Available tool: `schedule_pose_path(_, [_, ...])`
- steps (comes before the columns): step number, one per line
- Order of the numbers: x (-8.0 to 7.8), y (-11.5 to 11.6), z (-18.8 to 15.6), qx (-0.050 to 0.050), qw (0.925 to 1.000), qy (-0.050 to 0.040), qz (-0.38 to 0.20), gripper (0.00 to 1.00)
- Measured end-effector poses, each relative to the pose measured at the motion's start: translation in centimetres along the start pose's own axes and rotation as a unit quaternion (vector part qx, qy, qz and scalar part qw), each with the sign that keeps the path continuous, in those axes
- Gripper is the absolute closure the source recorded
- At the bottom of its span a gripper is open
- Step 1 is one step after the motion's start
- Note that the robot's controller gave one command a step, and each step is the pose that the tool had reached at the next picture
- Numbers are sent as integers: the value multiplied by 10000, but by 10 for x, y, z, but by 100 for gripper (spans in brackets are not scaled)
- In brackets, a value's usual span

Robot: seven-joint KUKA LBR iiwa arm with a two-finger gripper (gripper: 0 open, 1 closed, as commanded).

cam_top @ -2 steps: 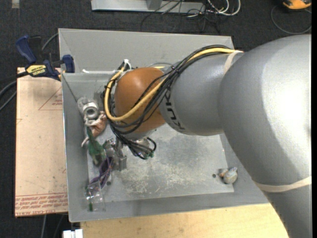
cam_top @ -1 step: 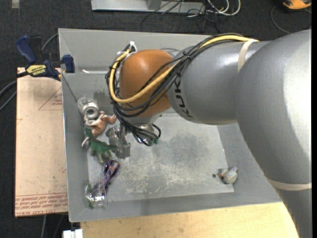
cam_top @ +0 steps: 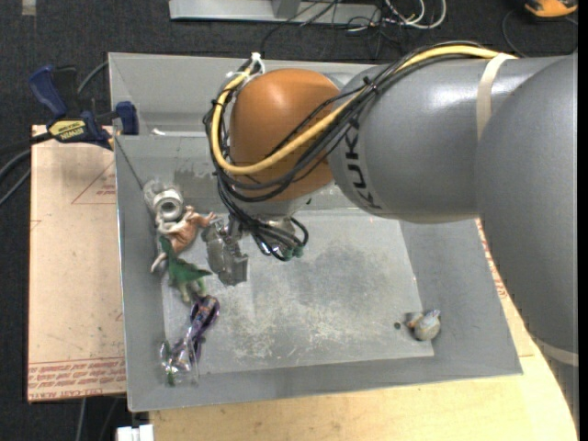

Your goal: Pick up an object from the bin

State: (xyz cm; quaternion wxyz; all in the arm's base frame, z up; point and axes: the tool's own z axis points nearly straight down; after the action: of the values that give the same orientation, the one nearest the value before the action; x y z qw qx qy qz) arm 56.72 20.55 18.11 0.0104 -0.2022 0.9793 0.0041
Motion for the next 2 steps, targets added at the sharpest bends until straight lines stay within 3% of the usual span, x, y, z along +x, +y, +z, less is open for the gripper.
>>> schedule_pose_path(1, [-17,22,-42,4,10000,0,-32,0])
schedule_pose_path(2, [-17,22,-42,4,10000,1,-27,0])
